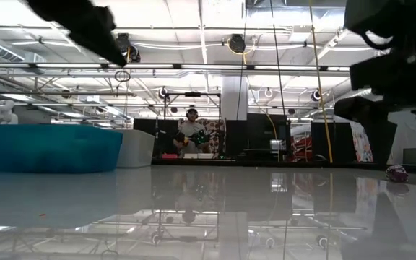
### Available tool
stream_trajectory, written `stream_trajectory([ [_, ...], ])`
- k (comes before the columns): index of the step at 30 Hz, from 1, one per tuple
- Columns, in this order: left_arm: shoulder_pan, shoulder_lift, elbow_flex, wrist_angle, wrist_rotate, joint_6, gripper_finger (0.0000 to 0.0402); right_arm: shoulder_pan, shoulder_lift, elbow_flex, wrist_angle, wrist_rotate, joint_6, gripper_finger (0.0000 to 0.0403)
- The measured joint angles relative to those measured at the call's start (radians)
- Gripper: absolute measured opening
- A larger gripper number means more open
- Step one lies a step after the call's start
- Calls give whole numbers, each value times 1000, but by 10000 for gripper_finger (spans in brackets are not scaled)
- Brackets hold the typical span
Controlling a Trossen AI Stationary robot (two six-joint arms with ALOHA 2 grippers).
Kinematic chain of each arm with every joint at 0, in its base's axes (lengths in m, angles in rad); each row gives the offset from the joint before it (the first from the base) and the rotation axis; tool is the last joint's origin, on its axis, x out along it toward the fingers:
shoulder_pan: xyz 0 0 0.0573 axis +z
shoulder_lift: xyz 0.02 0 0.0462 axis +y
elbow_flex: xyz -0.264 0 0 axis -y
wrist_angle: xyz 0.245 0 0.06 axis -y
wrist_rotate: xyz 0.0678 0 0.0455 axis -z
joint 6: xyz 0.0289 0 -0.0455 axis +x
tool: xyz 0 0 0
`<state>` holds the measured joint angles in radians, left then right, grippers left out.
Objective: Sort produce into baskets
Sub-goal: Put the purple eggplant into the transparent bin
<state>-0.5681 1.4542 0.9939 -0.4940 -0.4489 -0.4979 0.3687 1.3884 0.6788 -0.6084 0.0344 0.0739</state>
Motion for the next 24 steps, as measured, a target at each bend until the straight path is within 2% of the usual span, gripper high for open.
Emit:
stream_trajectory([
  [6,92,0,0,113,15,157,201,0,67,2,0,25,-3,248],
  [12,146,0,0,109,36,175,201,-11,83,4,0,18,-2,226],
  [18,155,0,0,109,101,217,201,-35,76,11,-16,9,25,134],
  [24,155,0,0,46,104,224,201,-42,78,63,-8,28,110,28],
])
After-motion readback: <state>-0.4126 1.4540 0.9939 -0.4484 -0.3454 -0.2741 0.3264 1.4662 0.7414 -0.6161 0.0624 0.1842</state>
